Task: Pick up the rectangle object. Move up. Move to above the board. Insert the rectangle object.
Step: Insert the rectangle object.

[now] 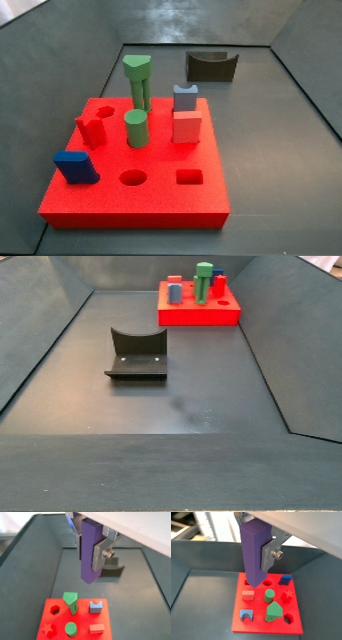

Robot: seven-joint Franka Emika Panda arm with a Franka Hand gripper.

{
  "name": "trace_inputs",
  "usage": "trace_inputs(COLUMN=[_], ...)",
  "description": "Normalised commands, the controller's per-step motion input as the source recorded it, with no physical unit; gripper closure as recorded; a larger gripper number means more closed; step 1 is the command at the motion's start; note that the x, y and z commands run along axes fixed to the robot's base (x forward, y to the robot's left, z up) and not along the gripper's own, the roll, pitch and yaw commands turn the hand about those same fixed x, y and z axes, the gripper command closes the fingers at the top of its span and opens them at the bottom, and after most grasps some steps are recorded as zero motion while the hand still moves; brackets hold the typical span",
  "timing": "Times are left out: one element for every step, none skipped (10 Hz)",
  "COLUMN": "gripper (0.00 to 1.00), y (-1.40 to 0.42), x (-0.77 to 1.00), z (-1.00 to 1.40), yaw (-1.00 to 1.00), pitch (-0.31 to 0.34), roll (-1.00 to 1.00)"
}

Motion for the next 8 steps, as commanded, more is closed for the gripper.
trace_inputs(gripper=[1.00, 1.00, 1.00, 1.00, 1.00, 1.00, 1.00, 1.00], y=[-0.18, -0.12, -0.37, -0.11, 0.00, 0.00, 0.00, 0.00], x=[0.07, 0.02, 0.02, 0.00, 0.00, 0.00, 0.00, 0.00], z=[-0.01, -0.09, -0.38, -0.53, -0.56, -0.58, -0.59, -0.50], yaw=[-0.73, 0.00, -0.78, -1.00, -1.00, -1.00, -1.00, -1.00], pitch=[-0.147, 0.001, -0.017, 0.000, 0.000, 0.000, 0.000, -0.016], roll=[-0.21, 0.03, 0.00, 0.00, 0.00, 0.00, 0.00, -0.01])
